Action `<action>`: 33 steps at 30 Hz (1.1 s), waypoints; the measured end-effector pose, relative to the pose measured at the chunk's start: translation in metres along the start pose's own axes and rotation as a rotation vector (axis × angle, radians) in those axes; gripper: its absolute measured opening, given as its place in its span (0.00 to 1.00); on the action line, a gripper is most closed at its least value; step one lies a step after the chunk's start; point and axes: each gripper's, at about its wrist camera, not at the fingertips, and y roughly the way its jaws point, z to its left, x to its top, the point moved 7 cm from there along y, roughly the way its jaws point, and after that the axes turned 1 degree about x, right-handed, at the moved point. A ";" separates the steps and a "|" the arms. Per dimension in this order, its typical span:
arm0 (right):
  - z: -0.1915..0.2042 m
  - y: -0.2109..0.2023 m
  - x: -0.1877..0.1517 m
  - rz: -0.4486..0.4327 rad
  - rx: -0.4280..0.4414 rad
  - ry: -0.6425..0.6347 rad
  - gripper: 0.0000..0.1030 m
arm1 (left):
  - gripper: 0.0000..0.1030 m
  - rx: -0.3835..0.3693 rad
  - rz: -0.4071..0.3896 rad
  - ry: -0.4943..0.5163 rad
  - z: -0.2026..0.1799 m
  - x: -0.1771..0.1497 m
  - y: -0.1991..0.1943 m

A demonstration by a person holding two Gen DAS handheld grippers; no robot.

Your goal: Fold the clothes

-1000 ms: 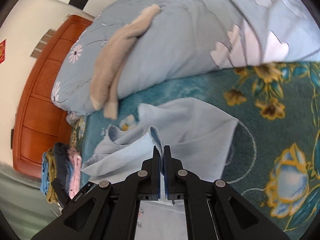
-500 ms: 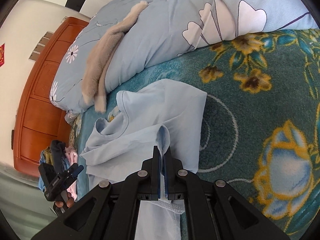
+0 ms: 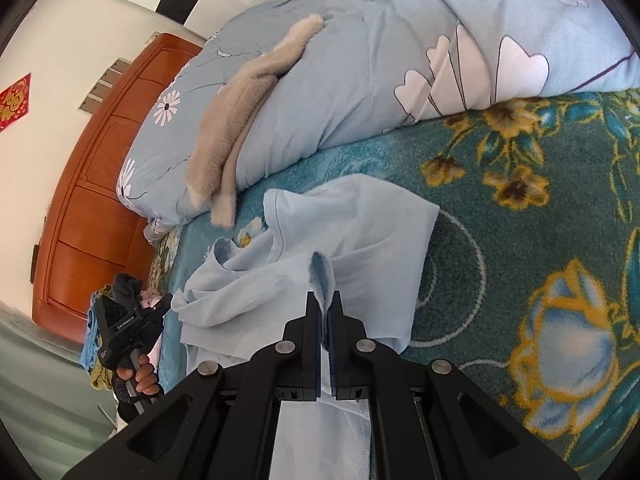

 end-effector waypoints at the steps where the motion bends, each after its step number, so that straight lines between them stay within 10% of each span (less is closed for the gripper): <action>1: -0.002 0.000 0.002 -0.007 -0.013 -0.002 0.03 | 0.01 0.024 -0.003 0.019 -0.002 0.004 0.002; 8: -0.033 0.017 0.001 0.019 -0.080 0.079 0.02 | 0.00 0.148 0.037 -0.050 0.022 0.012 0.029; 19: -0.022 -0.006 -0.009 -0.031 -0.092 0.049 0.05 | 0.05 0.051 0.082 0.017 0.016 -0.037 -0.028; 23: -0.014 -0.024 -0.049 0.015 -0.101 -0.010 0.22 | 0.32 0.048 0.177 0.066 0.020 -0.088 -0.046; 33: -0.005 -0.056 -0.179 0.139 -0.062 -0.036 0.31 | 0.41 -0.020 0.292 0.046 0.036 -0.193 -0.101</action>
